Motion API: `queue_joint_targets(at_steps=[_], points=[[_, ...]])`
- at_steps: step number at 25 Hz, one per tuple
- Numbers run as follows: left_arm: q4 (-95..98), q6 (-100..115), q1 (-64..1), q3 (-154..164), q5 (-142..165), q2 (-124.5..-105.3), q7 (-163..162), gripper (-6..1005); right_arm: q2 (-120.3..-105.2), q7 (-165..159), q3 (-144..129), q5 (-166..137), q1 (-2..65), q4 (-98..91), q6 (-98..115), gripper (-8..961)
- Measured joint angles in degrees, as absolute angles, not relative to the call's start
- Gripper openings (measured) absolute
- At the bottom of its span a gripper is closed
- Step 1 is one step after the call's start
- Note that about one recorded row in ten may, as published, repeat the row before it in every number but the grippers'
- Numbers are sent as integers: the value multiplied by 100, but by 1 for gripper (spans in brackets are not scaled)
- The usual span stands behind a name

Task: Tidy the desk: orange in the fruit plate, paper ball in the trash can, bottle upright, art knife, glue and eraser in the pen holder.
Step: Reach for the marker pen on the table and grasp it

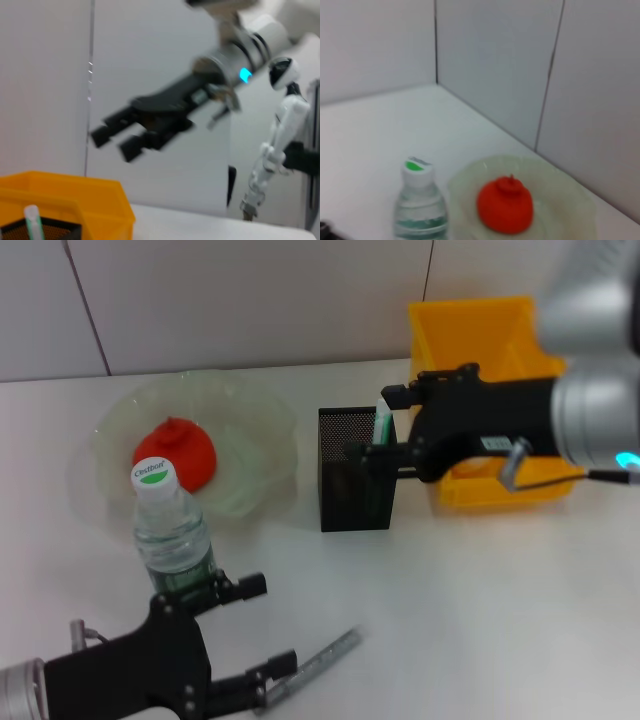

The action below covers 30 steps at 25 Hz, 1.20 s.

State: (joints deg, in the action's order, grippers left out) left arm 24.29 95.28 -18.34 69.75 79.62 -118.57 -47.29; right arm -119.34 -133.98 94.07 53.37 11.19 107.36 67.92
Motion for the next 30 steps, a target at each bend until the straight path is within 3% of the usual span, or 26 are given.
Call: queue_joint_targets(at_steps=[3,11,19,23,30], points=[[2429,9611,-1884,6840,7937,-11861,-4941,799,-11958,-11995,9477,6645,208,10465,6482,729],[2523,9836,-2034,6831,7898,-11869,-5047,799,-11962,-9518,9983,8997,-618,9032,6842,728],[3275,9608,-2048,6970,7912,-11875,-5973,798,-11921,-7055,11941,10249,-93,5704,8970,728],[4729,8491,-1828,7866,8019,-11860,-7363,798,-11793,-5648,13524,9684,337,3893,10007,727],[7357,7210,-1481,9040,9954,-11862,-10092,798,-11866,-5297,14100,8974,317,3741,9988,726]])
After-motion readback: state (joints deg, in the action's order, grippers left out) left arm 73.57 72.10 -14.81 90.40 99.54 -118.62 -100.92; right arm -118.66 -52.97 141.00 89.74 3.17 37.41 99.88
